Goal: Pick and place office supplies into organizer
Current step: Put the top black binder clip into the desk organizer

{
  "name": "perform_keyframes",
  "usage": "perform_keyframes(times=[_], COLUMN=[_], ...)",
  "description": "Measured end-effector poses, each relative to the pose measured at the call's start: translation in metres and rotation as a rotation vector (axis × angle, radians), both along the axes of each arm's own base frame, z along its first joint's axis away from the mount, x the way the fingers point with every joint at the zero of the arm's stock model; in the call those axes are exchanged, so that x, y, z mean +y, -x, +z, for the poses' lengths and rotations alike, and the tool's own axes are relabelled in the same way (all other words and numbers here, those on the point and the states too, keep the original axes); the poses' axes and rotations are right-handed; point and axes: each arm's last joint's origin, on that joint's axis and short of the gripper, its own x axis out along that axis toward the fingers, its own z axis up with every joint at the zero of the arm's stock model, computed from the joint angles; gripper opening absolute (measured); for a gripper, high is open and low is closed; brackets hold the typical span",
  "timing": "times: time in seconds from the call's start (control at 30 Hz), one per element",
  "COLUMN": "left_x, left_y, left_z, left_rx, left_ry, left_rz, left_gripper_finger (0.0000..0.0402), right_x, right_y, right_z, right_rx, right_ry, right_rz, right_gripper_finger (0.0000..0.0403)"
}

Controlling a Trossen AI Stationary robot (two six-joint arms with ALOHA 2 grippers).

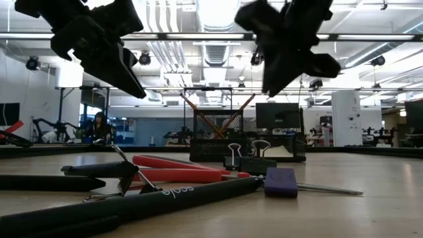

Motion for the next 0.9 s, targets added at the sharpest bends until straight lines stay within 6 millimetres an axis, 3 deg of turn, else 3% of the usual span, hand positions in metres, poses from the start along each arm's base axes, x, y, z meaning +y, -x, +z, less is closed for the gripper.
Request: perform_keyframes(times=[0.17, 0.3, 0.57, 0.9], left_x=[-0.001, 0.0, -0.004, -0.008], left_y=[0.0, -0.001, -0.001, -0.003], left_z=[-0.001, -0.011, -0.037, -0.045], left_rx=[0.006, 0.06, 0.157, 0.184], left_ry=[0.13, 0.31, 0.43, 0.441], left_rz=[0.014, 0.051, 0.137, 0.134], left_gripper_finger=[0.0088, 0.0088, 0.0088, 0.0088], right_x=[0.009, 0.014, 0.012, 0.015], right_y=[-0.005, -0.01, -0.019, -0.043], right_z=[-0.003, -0.013, -0.055, -0.07], right_rx=[-0.058, -0.12, -0.009, 0.015], right_ry=[-0.026, -0.055, -0.038, 0.041], right_rz=[0.296, 0.51, 0.576, 0.715], right_gripper_finger=[0.013, 0.0152, 0.0156, 0.0146])
